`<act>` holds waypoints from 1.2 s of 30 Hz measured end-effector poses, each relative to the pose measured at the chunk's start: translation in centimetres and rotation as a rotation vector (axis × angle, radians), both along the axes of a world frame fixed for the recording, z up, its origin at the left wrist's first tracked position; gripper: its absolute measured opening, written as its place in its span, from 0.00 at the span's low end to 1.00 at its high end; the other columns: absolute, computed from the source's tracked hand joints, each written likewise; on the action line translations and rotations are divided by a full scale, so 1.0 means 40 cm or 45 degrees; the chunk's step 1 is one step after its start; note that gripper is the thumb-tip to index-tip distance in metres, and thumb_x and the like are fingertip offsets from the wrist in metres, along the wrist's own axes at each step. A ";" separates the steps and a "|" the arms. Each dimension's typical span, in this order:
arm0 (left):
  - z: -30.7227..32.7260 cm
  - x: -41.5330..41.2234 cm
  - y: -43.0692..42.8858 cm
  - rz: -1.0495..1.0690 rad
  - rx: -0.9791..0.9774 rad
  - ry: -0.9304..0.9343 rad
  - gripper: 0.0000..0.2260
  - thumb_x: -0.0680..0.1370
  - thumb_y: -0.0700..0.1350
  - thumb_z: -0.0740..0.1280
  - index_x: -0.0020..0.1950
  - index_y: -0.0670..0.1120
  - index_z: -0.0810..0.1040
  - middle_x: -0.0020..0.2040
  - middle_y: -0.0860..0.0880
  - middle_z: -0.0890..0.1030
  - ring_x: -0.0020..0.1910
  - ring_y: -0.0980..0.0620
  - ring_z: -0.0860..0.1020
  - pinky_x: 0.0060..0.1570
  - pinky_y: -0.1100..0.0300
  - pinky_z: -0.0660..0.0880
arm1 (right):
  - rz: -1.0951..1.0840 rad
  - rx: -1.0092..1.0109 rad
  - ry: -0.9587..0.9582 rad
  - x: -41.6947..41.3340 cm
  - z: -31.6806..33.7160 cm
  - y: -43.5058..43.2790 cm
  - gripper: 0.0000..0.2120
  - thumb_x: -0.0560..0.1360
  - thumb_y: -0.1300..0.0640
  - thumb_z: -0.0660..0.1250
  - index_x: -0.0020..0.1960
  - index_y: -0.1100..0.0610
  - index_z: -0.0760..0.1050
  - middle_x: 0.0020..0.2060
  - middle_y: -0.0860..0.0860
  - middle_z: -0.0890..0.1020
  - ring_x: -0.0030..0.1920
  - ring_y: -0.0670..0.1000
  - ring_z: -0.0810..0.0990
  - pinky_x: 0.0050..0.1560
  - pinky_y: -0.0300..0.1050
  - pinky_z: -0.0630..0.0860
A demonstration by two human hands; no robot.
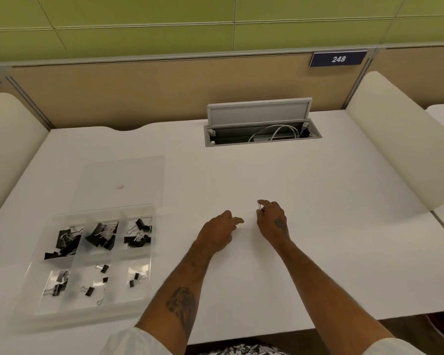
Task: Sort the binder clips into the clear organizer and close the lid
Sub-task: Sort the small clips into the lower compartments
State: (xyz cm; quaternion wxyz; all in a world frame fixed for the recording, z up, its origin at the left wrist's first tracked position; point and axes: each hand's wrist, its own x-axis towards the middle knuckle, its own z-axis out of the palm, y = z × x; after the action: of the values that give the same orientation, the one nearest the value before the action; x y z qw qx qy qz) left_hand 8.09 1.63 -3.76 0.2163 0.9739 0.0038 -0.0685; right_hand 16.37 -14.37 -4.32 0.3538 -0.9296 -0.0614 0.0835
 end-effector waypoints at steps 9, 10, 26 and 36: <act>0.090 -0.184 0.194 0.342 -0.154 -0.093 0.07 0.80 0.46 0.63 0.57 0.49 0.77 0.52 0.50 0.81 0.51 0.49 0.78 0.50 0.51 0.75 | 0.139 0.184 0.003 -0.166 0.049 0.239 0.14 0.79 0.59 0.61 0.62 0.52 0.77 0.50 0.54 0.78 0.48 0.52 0.78 0.49 0.41 0.72; 0.097 -0.213 0.220 0.368 -0.178 -0.109 0.08 0.79 0.46 0.64 0.57 0.49 0.78 0.52 0.50 0.82 0.51 0.49 0.78 0.51 0.51 0.75 | 0.161 0.199 -0.003 -0.190 0.053 0.268 0.14 0.78 0.59 0.61 0.61 0.53 0.77 0.49 0.54 0.78 0.47 0.51 0.78 0.48 0.41 0.72; 0.101 -0.569 0.475 0.511 -0.346 -0.077 0.12 0.77 0.48 0.69 0.60 0.53 0.80 0.54 0.53 0.83 0.49 0.55 0.80 0.52 0.58 0.75 | 0.187 0.277 -0.084 -0.555 0.081 0.490 0.13 0.77 0.61 0.63 0.59 0.55 0.79 0.47 0.52 0.83 0.44 0.50 0.79 0.48 0.43 0.76; 0.103 -0.649 0.487 0.346 0.027 -0.169 0.21 0.84 0.49 0.52 0.78 0.51 0.58 0.78 0.47 0.59 0.77 0.48 0.56 0.74 0.51 0.58 | 0.211 0.174 -0.122 -0.609 0.096 0.478 0.13 0.77 0.61 0.63 0.60 0.56 0.80 0.52 0.55 0.81 0.51 0.53 0.79 0.52 0.41 0.73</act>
State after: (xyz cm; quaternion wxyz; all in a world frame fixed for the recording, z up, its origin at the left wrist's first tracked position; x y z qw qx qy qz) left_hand -17.89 21.11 0.35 0.2130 0.9690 0.1221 0.0262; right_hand -7.98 4.74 -0.50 0.4047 -0.8980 -0.1605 0.0638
